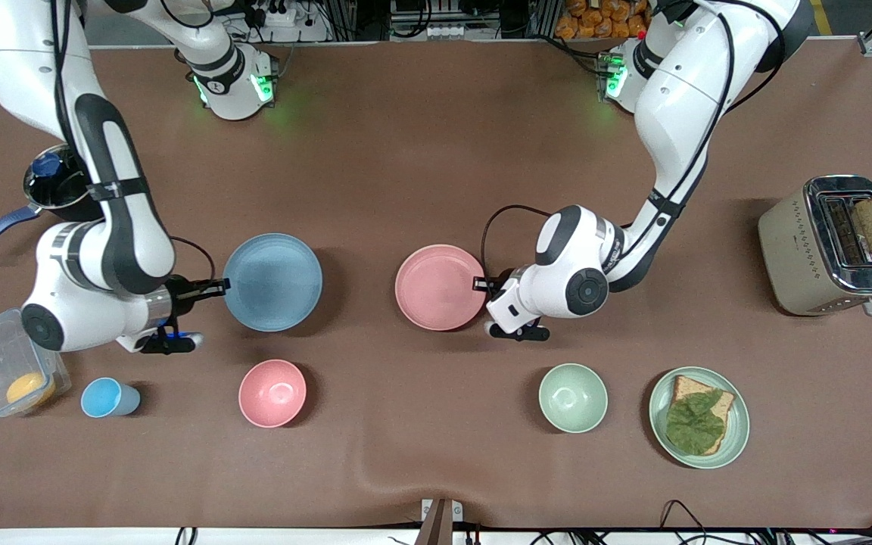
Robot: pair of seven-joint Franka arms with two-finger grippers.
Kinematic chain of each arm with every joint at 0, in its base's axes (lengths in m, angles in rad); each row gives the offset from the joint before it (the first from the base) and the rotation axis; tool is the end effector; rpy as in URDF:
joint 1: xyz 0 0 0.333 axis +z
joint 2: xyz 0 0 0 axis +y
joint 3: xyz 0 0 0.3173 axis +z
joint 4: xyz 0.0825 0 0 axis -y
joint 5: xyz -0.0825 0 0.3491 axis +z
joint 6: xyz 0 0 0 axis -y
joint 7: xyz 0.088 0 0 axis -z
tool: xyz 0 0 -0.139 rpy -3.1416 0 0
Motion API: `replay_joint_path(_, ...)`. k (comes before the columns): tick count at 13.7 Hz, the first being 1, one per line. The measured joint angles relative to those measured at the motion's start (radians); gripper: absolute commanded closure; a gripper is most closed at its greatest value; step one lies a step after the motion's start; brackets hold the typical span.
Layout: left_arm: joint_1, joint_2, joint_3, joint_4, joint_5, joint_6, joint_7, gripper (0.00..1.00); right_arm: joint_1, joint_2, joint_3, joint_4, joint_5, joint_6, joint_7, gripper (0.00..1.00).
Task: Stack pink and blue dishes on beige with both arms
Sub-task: 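Move the blue plate over the stack while the left gripper withdraws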
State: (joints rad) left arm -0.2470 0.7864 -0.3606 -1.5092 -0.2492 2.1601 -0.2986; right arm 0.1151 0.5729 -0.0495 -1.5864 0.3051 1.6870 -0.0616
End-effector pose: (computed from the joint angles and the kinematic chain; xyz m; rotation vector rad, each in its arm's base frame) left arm 0.5651 -0.3694 0.2115 2.7439 -0.0965 -0.4024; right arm 0.5916 0.0804 0.2702 -2.8047 -0.0280 0.6719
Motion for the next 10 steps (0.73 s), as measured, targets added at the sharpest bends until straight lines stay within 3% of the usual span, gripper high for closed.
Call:
replay_joint_path(5,0.024,-0.092,0.004,0.024,0.196,-0.016,-0.001,0.00,0.168,0.001,0.003,0.033,0.115,0.015,0.208,1.00)
replay_joint_path(10,0.131,-0.203,0.014,0.026,0.373,-0.067,0.000,0.00,0.373,0.050,0.004,0.032,0.132,0.219,0.367,1.00)
